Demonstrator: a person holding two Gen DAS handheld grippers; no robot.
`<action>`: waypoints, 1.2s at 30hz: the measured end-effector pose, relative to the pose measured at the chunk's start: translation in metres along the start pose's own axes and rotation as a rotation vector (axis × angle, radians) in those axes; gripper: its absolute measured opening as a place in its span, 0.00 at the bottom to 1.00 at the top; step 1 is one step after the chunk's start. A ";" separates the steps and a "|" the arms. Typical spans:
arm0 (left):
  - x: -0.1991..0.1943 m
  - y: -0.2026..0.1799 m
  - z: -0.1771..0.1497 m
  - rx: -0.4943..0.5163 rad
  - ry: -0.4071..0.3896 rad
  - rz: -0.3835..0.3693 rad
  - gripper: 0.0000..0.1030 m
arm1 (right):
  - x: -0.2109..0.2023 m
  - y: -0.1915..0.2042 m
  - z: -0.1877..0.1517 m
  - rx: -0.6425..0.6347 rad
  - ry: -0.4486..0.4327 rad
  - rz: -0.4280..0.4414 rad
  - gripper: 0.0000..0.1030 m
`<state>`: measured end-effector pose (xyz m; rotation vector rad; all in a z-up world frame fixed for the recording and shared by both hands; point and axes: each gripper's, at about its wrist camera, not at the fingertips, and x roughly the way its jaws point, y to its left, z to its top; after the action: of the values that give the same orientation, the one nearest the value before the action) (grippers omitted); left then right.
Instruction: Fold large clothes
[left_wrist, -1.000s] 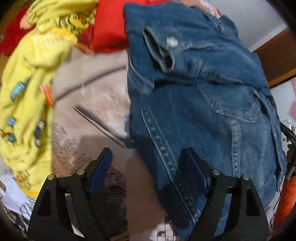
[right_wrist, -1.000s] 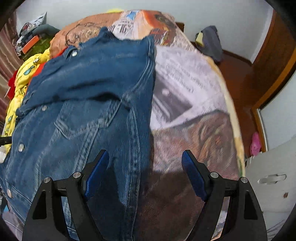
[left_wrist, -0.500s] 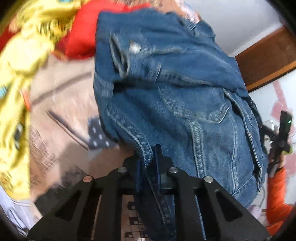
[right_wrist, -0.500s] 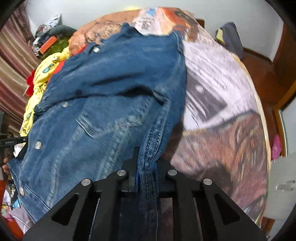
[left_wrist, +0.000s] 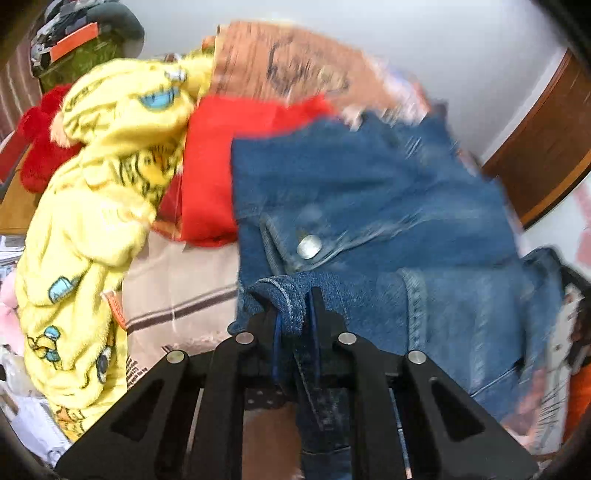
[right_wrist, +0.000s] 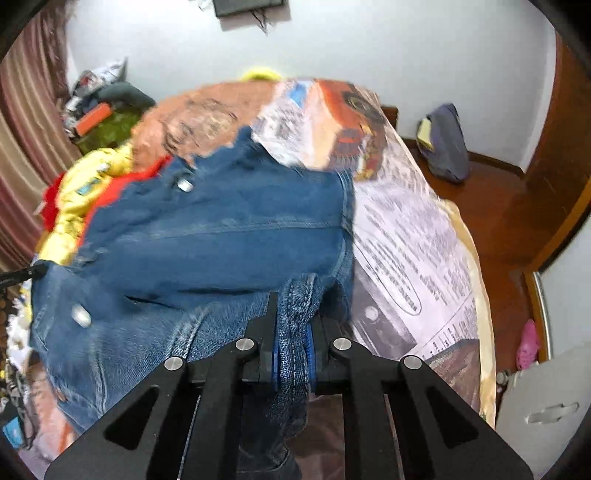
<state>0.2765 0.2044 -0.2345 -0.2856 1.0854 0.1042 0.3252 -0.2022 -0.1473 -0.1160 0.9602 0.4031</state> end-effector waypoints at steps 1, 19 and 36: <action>0.009 0.000 -0.002 0.008 0.018 0.013 0.15 | 0.007 -0.003 -0.003 0.014 0.019 0.000 0.10; -0.025 -0.002 -0.043 0.020 0.125 -0.059 0.69 | -0.050 -0.017 -0.037 0.113 0.036 0.080 0.64; 0.003 -0.011 -0.077 -0.080 0.219 -0.240 0.58 | -0.003 -0.006 -0.064 0.172 0.165 0.234 0.66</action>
<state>0.2142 0.1721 -0.2690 -0.5063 1.2571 -0.1005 0.2770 -0.2258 -0.1821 0.1225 1.1722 0.5293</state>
